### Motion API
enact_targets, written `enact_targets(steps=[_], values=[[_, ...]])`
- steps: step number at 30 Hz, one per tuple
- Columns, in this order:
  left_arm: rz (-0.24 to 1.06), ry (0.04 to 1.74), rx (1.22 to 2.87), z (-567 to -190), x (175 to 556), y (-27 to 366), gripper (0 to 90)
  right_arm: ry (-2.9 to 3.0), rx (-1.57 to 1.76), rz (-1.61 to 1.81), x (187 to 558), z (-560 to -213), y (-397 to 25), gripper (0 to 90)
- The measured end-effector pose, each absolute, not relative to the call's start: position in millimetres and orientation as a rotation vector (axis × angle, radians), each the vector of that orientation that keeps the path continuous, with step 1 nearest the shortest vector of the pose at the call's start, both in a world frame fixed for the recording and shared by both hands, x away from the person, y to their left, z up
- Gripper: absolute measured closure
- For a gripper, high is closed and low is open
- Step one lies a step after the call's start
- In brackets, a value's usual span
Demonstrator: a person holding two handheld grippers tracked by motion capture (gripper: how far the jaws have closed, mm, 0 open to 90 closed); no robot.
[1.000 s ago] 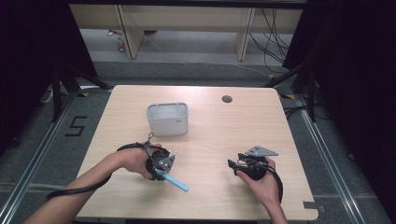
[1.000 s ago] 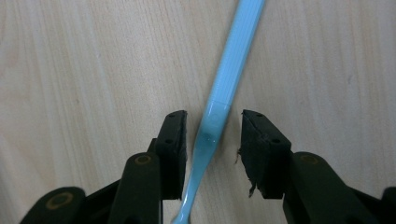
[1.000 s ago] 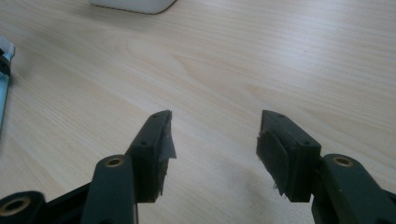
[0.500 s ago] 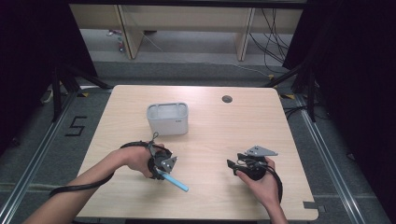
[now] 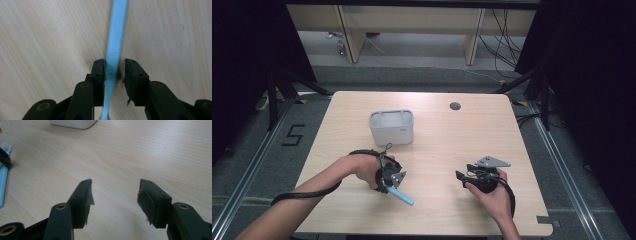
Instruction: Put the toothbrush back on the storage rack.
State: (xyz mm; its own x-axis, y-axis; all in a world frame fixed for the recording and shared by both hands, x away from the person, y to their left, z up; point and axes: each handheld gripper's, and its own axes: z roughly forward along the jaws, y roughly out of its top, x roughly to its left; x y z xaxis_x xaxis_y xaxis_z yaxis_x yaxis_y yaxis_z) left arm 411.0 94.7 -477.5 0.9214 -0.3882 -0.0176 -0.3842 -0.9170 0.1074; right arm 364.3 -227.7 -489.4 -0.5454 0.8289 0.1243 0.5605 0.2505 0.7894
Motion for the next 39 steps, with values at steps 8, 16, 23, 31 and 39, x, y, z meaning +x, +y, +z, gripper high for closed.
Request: enact_targets(steps=[8, 16, 23, 31, 39], values=[[-0.052, -0.666, 2.995, -478, 410, 90, 73.0, 2.214, 1.283, 1.199, 364, -489, -227, 45.2], [-0.038, -0.701, 3.016, -478, 407, 87, 78.3, 2.211, 1.278, 1.194, 364, -489, -227, 45.2], [-0.052, -0.591, 2.990, -466, 404, 89, 78.4, 2.305, 1.241, 1.226, 360, -486, -217, 46.2], [-0.081, -0.508, 3.011, -459, 390, 83, 78.4, 2.651, 0.871, 1.093, 352, -477, -179, 47.2], [-0.099, -0.459, 3.005, -450, 381, 69, 78.4, 2.852, 0.536, 0.997, 349, -461, -138, 48.0]])
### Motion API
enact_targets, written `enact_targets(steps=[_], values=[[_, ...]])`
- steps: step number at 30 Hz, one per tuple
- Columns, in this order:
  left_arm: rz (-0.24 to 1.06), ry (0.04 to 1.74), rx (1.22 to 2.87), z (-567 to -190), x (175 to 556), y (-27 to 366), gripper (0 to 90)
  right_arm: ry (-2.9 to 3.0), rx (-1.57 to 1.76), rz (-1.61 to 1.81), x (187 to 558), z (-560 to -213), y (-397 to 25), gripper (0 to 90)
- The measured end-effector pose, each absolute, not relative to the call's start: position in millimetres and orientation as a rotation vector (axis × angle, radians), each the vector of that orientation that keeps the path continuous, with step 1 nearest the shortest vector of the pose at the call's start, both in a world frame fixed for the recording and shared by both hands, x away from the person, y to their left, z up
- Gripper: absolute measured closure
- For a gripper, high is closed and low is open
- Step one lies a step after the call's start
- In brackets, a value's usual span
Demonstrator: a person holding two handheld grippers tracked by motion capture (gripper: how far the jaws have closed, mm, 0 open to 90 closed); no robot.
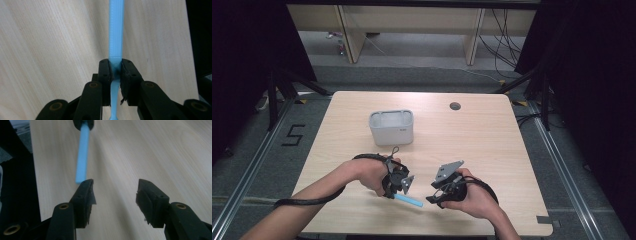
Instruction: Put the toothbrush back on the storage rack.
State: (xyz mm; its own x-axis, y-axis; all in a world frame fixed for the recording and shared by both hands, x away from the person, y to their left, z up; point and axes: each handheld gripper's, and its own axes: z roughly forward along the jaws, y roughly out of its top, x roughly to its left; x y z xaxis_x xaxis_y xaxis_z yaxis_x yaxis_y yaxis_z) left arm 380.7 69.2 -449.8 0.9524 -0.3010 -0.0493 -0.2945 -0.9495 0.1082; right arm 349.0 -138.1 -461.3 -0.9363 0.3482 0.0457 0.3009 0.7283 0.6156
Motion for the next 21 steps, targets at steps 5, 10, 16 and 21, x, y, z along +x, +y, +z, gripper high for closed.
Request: enact_targets(steps=[5, 10, 16, 21], values=[[-0.101, -0.457, 3.006, -448, 380, 66, 78.4, 2.910, 0.439, 0.981, 344, -460, -125, 48.6], [-0.168, -0.458, 3.000, -449, 378, 59, 78.4, 2.914, 0.398, 0.965, 341, -462, -118, 49.9], [-0.096, -0.434, 2.989, -444, 379, 56, 78.4, 2.941, 0.371, 0.985, 339, -467, -112, 53.1], [-0.101, -0.430, 2.988, -444, 380, 56, 78.4, 2.952, 0.379, 1.003, 337, -470, -112, 60.1]])
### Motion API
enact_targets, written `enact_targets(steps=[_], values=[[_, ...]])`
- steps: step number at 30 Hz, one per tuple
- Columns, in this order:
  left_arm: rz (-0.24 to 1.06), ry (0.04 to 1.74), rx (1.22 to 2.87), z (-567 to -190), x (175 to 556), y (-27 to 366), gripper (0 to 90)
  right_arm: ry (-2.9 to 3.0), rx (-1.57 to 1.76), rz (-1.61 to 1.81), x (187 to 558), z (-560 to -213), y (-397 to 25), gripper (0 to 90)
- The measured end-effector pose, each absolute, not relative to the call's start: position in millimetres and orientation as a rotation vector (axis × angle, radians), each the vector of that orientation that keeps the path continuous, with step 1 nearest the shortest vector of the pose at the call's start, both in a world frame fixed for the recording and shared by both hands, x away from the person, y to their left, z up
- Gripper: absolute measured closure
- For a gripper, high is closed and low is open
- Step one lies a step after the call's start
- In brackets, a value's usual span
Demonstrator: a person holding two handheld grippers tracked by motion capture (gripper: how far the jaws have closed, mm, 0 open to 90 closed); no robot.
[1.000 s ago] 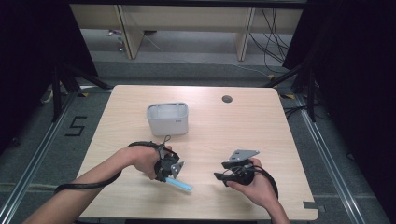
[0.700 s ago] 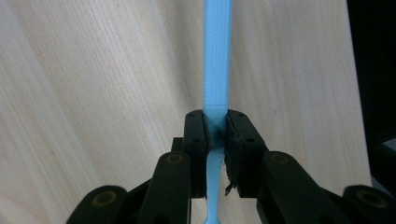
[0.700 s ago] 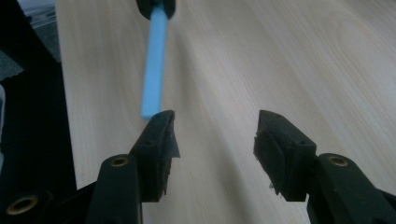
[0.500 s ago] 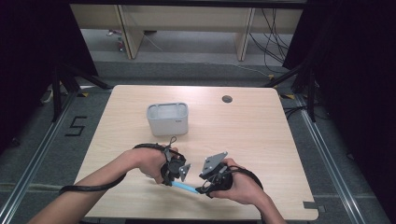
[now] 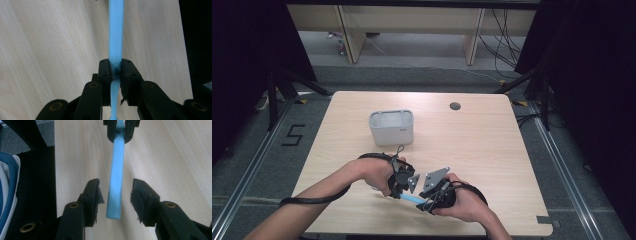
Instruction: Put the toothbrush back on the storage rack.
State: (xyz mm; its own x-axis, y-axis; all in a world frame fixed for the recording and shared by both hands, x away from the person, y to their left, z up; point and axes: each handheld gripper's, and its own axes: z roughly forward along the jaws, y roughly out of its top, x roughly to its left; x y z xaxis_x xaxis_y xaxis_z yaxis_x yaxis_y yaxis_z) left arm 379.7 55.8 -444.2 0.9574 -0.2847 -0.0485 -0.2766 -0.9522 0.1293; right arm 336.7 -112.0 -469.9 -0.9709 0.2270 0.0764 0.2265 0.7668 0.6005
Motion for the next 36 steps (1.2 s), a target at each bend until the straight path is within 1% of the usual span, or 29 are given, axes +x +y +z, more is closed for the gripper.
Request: enact_targets(steps=[1, 2, 12, 18, 20, 21, 22, 26, 27, 28, 29, 30, 31, 32, 33, 34, 35, 36], values=[[-0.100, -0.428, 2.987, -444, 380, 56, 78.4, 2.949, 0.374, 1.012, 336, -471, -112, 62.7], [-0.098, -0.431, 2.985, -444, 380, 56, 78.4, 2.949, 0.374, 1.012, 336, -471, -112, 62.7], [-0.105, -0.441, 2.965, -443, 379, 53, 78.4, 2.940, 0.367, 1.052, 338, -472, -110, 73.9], [-0.111, -0.420, 2.948, -442, 378, 53, 78.4, 2.927, 0.342, 1.050, 339, -473, -112, 75.9], [-0.106, -0.409, 2.946, -441, 378, 53, 78.4, 2.936, 0.383, 1.051, 338, -473, -113, 76.5], [-0.124, -0.397, 2.947, -441, 378, 54, 78.4, 2.923, 0.356, 1.058, 338, -474, -114, 77.0], [-0.144, -0.380, 2.948, -441, 378, 54, 78.1, 2.940, 0.410, 1.055, 336, -473, -114, 78.5], [-0.062, -0.330, 2.925, -438, 378, 55, 77.8, 2.926, 0.460, 1.039, 335, -472, -116, 78.9], [-0.030, -0.289, 2.906, -436, 378, 56, 76.5, 2.881, 0.460, 1.051, 336, -472, -117, 78.9], [0.018, -0.184, 2.831, -432, 377, 58, 69.8, 2.846, 0.464, 1.057, 338, -471, -119, 78.9], [0.018, -0.184, 2.831, -432, 377, 58, 66.9, 2.830, 0.453, 1.058, 339, -470, -121, 78.9], [0.047, -0.149, 2.792, -428, 376, 60, 66.9, 2.830, 0.453, 1.058, 339, -470, -121, 78.9], [0.095, -0.157, 2.769, -424, 376, 62, 62.0, 2.816, 0.509, 1.063, 340, -471, -126, 78.9], [0.130, -0.138, 2.735, -420, 375, 66, 62.0, 2.816, 0.509, 1.063, 340, -471, -126, 78.9], [0.164, -0.098, 2.696, -417, 372, 69, 56.4, 2.772, 0.557, 1.068, 342, -471, -133, 78.9], [0.192, -0.058, 2.647, -414, 370, 73, 55.8, 2.754, 0.622, 1.075, 342, -472, -136, 78.9], [0.231, 0.001, 2.532, -411, 367, 83, 54.4, 2.725, 0.641, 1.085, 343, -472, -139, 78.9], [0.231, 0.001, 2.532, -411, 367, 83, 52.5, 2.725, 0.641, 1.085, 343, -472, -139, 78.9]])
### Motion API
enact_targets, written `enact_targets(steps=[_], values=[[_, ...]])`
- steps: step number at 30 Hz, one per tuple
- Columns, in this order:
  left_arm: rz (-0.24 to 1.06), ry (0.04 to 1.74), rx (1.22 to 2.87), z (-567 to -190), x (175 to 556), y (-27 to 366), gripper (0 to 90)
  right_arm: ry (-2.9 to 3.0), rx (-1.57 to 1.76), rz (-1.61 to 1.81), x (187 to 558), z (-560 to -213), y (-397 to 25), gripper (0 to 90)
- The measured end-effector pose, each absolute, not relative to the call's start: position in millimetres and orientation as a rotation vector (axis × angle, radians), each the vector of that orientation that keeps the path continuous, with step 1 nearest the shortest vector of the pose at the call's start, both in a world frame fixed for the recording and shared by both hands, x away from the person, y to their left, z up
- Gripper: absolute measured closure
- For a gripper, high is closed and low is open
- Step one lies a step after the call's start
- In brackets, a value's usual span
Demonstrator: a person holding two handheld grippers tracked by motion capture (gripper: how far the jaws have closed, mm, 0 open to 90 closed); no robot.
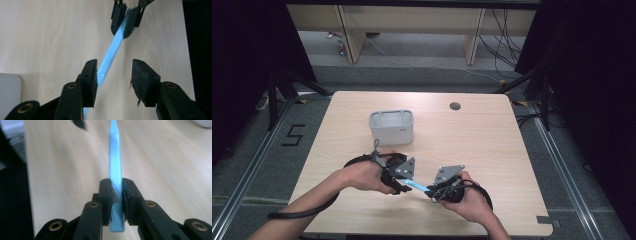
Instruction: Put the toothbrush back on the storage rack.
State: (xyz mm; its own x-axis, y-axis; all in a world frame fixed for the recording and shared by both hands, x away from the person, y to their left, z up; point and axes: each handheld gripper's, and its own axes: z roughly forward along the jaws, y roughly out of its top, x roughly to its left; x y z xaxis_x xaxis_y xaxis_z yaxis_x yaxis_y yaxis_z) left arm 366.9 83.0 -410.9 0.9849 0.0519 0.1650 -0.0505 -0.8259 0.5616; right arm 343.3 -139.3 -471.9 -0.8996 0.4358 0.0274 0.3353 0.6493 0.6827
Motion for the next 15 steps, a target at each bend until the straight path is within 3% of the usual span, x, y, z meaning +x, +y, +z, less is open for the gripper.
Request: enact_targets(steps=[3, 4, 7, 9, 10, 11, 15], values=[[0.263, 0.072, 2.370, -413, 361, 99, 51.0, 2.624, 0.755, 1.132, 344, -473, -150, 78.9], [0.240, 0.171, 2.275, -422, 357, 108, 48.0, 2.554, 0.792, 1.160, 345, -475, -154, 78.9], [0.266, 0.230, 2.243, -431, 357, 117, 42.4, 2.466, 0.845, 1.210, 345, -475, -158, 78.9], [0.263, 0.400, 2.125, -448, 362, 127, 40.2, 2.418, 0.843, 1.247, 344, -475, -158, 78.9], [0.263, 0.400, 2.125, -448, 362, 127, 37.5, 2.388, 0.840, 1.271, 344, -475, -157, 78.9], [0.224, 0.549, 2.032, -460, 366, 131, 34.9, 2.371, 0.859, 1.292, 343, -475, -155, 78.9], [0.206, 0.653, 1.958, -473, 369, 134, 29.3, 2.326, 0.844, 1.339, 342, -476, -151, 78.9]])
